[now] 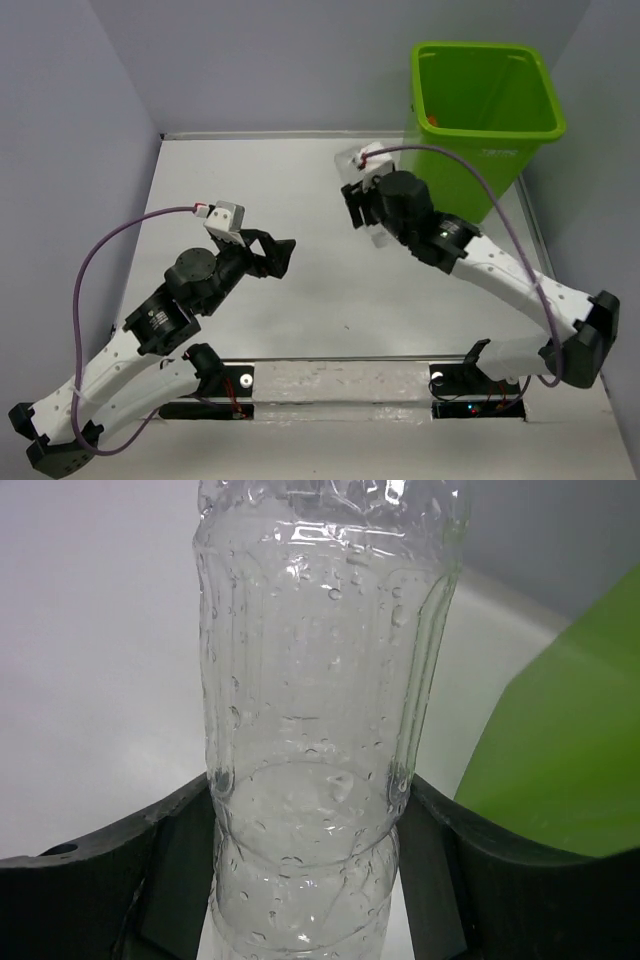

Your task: Put the plastic bottles in the bin

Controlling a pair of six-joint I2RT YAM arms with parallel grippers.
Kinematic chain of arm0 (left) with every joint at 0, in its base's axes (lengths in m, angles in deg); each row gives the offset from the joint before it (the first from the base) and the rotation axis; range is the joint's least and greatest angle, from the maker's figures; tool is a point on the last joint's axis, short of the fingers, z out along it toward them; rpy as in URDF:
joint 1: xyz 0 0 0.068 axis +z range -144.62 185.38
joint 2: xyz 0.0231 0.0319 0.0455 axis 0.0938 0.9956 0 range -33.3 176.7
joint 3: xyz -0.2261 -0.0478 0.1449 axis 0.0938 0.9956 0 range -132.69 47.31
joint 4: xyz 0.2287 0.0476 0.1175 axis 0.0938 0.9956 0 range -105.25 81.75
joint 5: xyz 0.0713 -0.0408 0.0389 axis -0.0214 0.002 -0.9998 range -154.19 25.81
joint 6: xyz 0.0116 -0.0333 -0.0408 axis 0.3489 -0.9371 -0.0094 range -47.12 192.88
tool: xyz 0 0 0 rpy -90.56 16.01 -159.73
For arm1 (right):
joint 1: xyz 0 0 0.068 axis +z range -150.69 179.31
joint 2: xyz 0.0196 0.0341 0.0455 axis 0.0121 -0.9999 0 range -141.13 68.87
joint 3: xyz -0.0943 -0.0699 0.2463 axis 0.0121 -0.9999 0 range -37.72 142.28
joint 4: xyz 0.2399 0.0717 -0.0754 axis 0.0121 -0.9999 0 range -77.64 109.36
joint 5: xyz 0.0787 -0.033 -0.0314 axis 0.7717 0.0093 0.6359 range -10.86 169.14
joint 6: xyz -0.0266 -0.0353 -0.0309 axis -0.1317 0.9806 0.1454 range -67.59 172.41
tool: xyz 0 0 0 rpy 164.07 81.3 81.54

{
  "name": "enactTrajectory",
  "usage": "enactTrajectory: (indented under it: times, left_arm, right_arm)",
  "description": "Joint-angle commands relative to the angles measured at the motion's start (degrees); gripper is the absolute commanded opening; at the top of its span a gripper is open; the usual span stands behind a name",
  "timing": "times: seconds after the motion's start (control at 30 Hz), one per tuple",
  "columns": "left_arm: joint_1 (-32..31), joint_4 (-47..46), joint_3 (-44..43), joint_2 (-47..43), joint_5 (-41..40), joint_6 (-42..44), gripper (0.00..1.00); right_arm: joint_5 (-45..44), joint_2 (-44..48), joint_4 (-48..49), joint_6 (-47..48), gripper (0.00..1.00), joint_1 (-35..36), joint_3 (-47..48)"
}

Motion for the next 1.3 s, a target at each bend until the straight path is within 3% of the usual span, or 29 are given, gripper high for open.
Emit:
enactTrajectory:
  times: [0.0,0.2,0.4,0.47,0.5,0.53,0.77,0.9,0.93,1.0,1.03,1.17,1.27]
  left_arm:
    - [2.56,-3.6,0.52,0.7,4.84,1.48,0.99]
    - [6.69,-5.0,1.39,-1.15,9.06,1.04,0.99]
    - [7.4,-5.09,1.31,-1.32,9.95,1.04,0.99]
    - [7.49,-5.01,1.4,-1.67,9.86,1.13,0.99]
    - [7.49,-5.01,1.4,-1.85,9.77,1.13,0.99]
    - [7.49,-5.01,1.48,-2.11,9.86,1.13,0.99]
    - [7.57,-5.53,1.4,-0.54,12.67,1.04,0.99]
    - [8.1,-5.45,1.4,-1.14,13.81,1.04,0.99]
    - [8.28,-5.62,1.48,-1.84,13.72,0.96,0.99]
    - [8.54,-5.8,1.57,-2.46,13.72,0.87,0.99]
    - [8.54,-5.8,1.66,-2.64,13.64,0.87,0.99]
    - [8.54,-5.97,1.84,-2.91,13.99,0.87,0.99]
    - [8.54,-5.97,1.84,-2.73,14.78,0.87,0.99]
  right_arm:
    - [-9.36,7.6,15.55,11.03,0.47,-1.96,14.35]
    - [-9.37,-0.46,25.92,14.06,0.44,-19.95,31.65]
    - [-10.6,-13.3,29.53,15.46,0.43,-30.44,43.89]
    - [-12.26,-17.16,29.18,16.43,0.61,-32.9,45.04]
    - [-13.23,-17.88,28.4,16.08,0.88,-32.91,45.39]
    - [-15.07,-18.24,27.09,15.99,0.96,-33.44,45.4]
    - [-11.39,-8.07,14.79,1.95,0.99,-33.44,44.61]
    - [-12.09,8.08,10.37,-20.49,0.9,-33.44,27.61]
    - [-13.32,16.22,10.63,-24.49,0.88,-33.44,15.64]
    - [-15.25,23.3,10.64,-34.83,0.83,-33.44,4.06]
    - [-17.35,28.99,9.51,-37.94,0.81,-33.44,-6.26]
    - [-22.71,37.11,4.42,-52.62,0.75,-33.44,-25.2]
    - [-22.57,38.01,3.17,-61.07,0.73,-33.97,-31.58]
